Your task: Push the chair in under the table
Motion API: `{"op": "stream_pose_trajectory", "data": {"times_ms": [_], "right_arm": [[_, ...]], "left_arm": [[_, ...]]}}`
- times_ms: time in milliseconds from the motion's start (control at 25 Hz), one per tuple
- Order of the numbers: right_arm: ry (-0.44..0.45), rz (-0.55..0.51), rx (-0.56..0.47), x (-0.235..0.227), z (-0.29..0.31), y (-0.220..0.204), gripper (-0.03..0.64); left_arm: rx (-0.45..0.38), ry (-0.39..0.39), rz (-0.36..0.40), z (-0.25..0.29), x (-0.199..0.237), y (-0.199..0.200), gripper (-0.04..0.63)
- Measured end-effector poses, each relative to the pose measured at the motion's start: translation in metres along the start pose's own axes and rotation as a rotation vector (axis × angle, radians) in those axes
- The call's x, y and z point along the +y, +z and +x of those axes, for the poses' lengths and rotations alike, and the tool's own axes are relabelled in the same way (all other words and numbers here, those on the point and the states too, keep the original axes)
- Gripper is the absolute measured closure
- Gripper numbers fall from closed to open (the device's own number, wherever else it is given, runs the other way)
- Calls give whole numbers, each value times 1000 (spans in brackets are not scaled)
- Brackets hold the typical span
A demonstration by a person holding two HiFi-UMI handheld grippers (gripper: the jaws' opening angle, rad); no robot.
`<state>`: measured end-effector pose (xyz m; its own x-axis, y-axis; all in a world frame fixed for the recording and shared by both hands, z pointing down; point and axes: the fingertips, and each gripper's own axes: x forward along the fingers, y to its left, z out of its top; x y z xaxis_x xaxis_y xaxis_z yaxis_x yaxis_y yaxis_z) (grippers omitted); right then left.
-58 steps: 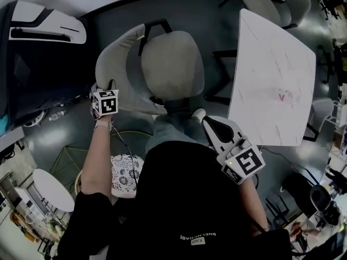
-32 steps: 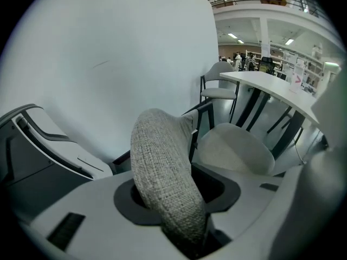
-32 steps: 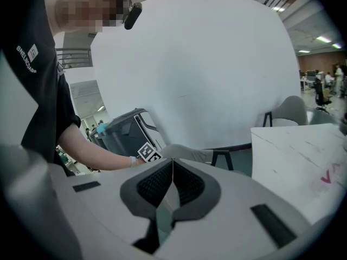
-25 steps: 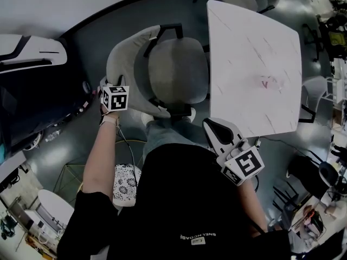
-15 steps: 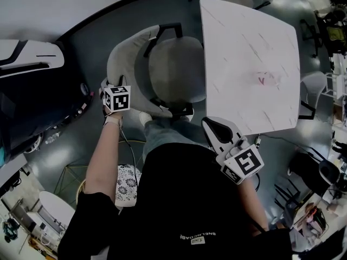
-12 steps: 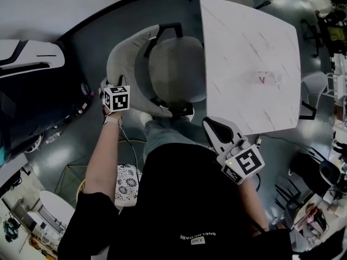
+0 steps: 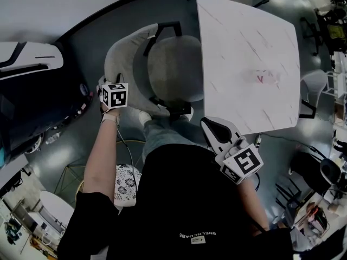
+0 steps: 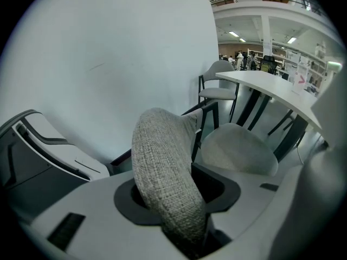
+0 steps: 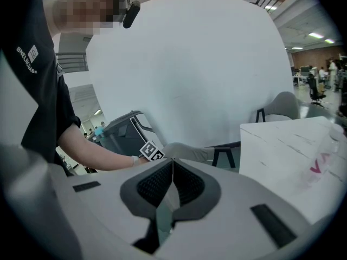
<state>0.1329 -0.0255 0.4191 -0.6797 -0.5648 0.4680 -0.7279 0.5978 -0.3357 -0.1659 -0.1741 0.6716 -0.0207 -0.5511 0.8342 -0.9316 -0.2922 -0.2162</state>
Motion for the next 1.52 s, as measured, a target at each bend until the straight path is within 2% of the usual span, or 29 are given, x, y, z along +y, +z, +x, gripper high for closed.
{"op": "stream_pose_trajectory", "data": {"times_ms": [360,1000,1520], "right_arm": [[-34,-8,0,-3,-5,2,606],[-45,-14,-7,-2,-11,1,606],[-42,-30,2,2,-7,2,606]], "left_arm": [[-17,-31,65,10,-15,47,422],[11,-13,80,17,-4,34,420],[17,-42,74,21,-2,31,419]]}}
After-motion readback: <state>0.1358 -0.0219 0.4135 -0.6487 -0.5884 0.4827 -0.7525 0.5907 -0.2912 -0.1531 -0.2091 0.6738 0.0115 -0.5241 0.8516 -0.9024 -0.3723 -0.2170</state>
